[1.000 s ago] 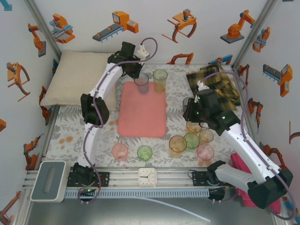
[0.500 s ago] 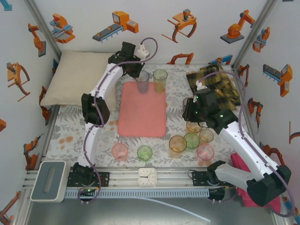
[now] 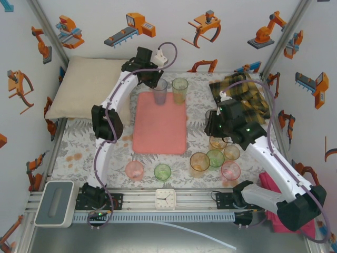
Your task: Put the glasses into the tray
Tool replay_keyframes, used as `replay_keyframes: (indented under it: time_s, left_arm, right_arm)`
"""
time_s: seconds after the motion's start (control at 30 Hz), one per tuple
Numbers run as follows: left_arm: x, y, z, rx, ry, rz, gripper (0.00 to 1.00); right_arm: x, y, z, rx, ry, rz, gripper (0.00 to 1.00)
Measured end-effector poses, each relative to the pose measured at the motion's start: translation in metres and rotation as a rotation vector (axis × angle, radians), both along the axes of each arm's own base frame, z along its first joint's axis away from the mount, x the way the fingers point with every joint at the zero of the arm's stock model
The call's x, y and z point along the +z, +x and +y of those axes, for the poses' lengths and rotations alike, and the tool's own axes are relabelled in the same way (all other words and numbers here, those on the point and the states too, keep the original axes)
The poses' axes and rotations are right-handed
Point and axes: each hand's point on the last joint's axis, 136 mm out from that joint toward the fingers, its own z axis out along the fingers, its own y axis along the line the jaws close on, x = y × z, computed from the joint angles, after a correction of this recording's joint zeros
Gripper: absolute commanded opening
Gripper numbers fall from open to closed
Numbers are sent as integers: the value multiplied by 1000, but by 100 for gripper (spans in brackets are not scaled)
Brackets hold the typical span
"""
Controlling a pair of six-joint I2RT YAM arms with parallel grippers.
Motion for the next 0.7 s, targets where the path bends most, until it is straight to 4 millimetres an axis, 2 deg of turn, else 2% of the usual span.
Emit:
replay_keyframes:
  time_s: [0.57,0.7]
  left_arm:
    - [1,1,4,12,11,-4,75]
    - [9,0,9,27,22,-15,82]
  right_arm:
    - [1,5,3,0,6,-11,38]
    - [-1,5,3,1,4,-8,38]
